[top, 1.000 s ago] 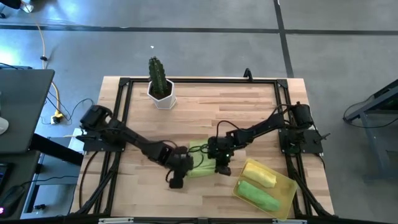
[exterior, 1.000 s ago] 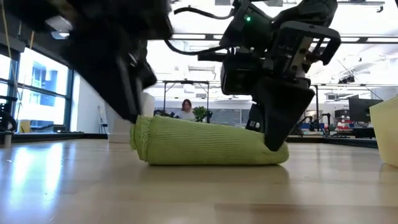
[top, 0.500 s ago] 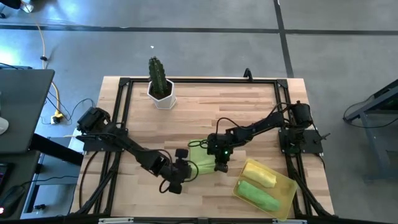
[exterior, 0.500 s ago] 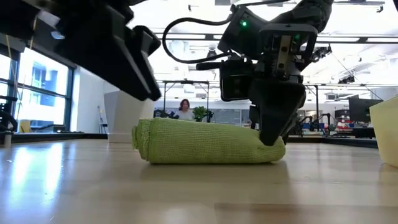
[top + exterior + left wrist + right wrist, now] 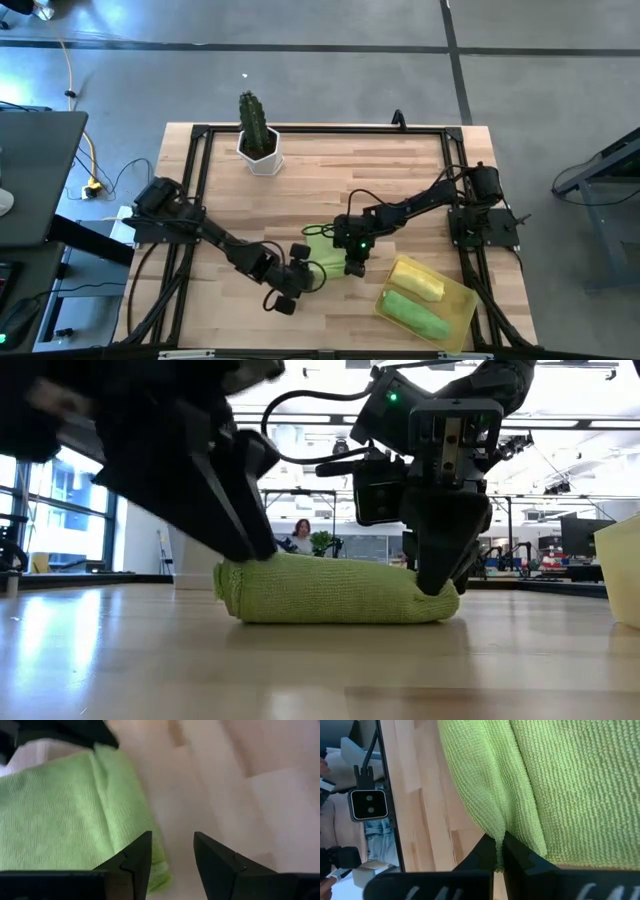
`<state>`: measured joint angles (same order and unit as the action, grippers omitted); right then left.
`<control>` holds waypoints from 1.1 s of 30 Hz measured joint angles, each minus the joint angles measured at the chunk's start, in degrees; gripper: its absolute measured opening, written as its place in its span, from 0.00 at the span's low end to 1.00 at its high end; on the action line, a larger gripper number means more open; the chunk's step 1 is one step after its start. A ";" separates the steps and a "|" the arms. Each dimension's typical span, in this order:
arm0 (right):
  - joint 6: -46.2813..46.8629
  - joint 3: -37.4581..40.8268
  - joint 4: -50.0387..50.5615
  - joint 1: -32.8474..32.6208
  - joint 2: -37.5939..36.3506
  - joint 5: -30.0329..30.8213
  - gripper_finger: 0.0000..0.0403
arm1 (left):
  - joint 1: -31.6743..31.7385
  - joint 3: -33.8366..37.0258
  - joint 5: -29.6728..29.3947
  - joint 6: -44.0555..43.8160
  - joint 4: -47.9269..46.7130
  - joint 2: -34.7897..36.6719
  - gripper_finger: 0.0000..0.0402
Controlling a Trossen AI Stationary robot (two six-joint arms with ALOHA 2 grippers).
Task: Roll microfiber towels into tight, uniform cylinder then place into a basket
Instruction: Roll the light green towel
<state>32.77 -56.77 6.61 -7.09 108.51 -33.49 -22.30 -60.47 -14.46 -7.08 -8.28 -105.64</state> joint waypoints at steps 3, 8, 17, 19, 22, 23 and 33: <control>-0.05 -0.02 -0.02 0.00 -0.04 0.04 0.00 | 0.63 0.00 -2.41 0.25 -0.79 -0.75 0.34; -0.15 -0.02 -0.02 0.00 -0.07 0.06 0.00 | 1.96 0.00 -4.19 1.30 -0.84 -0.86 0.34; -0.65 -0.02 -0.06 -0.03 -0.07 0.08 0.00 | 5.92 0.00 -2.48 1.35 -0.90 -0.92 0.34; -0.70 -0.02 -0.06 -0.04 -0.07 0.08 0.00 | 6.87 0.00 0.04 1.35 -0.89 -1.35 0.34; -1.71 -0.02 -0.09 -0.04 -0.07 0.10 0.00 | 8.10 0.00 1.41 1.35 -0.81 -2.27 0.34; -1.81 -0.02 -0.12 -0.04 -0.07 0.10 0.00 | 8.48 0.00 1.89 1.35 -0.89 -2.66 0.34; -10.91 -0.17 -0.80 -0.04 -0.26 -0.08 0.15 | 10.86 -0.25 11.23 -4.28 -1.49 -4.88 0.34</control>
<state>21.86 -56.95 5.81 -7.14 108.25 -33.57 -11.44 -60.72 -3.23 -11.36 -9.77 -110.52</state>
